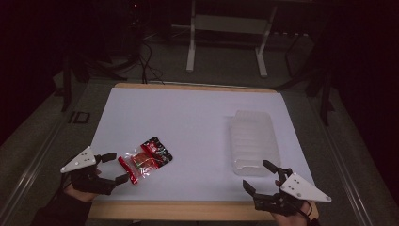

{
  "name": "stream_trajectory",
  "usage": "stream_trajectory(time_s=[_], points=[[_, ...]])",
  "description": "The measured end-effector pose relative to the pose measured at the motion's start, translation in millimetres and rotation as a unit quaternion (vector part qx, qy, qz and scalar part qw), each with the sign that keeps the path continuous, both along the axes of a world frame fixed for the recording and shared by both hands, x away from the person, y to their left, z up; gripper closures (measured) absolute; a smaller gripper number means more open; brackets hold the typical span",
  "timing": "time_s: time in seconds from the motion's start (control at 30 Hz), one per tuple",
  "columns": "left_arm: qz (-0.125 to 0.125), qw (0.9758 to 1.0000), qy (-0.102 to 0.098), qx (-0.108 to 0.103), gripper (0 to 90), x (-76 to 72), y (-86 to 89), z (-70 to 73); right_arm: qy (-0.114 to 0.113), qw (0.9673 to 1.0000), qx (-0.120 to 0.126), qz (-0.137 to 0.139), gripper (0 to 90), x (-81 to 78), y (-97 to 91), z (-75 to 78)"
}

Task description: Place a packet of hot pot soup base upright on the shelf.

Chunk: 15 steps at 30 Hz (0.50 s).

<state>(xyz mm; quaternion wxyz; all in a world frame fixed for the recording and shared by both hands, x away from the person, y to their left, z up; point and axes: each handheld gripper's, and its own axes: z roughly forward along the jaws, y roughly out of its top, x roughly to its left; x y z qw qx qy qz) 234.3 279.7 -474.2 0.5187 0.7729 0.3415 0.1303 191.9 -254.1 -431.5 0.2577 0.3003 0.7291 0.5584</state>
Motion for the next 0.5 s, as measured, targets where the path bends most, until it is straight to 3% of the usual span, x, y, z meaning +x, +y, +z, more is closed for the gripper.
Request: stream_trajectory(time_s=[0.1, 0.17, 0.37, 0.5], points=[[-0.005, 1.0000, 0.001, 0.007, 5.4, 5.3, -3.6, 0.7, 0.002, 1.0000, -0.002, 0.001, 11.6, -0.3, 1.3, -0.7], [-0.012, 0.9998, -0.001, 0.014, 7.7, 15.6, -9.3, 3.2, 0.004, 1.0000, -0.001, 0.006, 13.8, 0.8, 0.7, -0.9], [-0.023, 0.9997, -0.004, 0.010, 14.1, 43.7, -16.7, 5.5, 0.001, 0.9998, -0.009, 0.016, 16.5, -0.1, 1.6, -1.3], [-0.028, 0.9993, 0.003, 0.026, 17.0, 61.6, -21.8, 2.7, -0.001, 0.9997, -0.013, 0.018, 16.8, -0.7, 2.6, -1.6]])
